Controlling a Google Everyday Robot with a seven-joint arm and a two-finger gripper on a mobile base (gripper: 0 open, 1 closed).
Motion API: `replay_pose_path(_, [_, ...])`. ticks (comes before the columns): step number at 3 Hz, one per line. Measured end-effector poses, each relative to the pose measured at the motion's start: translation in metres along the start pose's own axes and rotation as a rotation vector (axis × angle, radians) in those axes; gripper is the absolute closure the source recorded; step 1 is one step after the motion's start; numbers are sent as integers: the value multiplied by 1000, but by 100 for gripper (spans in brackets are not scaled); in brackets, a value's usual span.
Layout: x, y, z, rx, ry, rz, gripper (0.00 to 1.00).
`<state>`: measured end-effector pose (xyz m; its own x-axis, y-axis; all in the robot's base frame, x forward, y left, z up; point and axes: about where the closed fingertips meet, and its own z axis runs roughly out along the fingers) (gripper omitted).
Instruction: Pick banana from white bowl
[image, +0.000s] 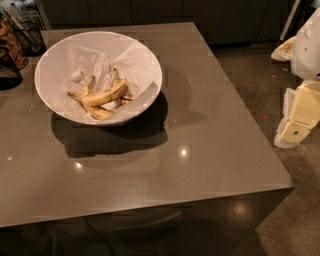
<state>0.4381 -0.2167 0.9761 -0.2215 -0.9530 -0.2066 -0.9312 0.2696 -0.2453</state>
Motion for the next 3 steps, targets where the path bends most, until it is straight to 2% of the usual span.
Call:
replay_pose_path(1, [0, 0, 0, 0, 0, 0, 0])
replay_pose_path(2, [-20, -8, 15, 18, 59, -41, 0])
replay_pose_path(3, [-52, -24, 36, 18, 150, -134, 0])
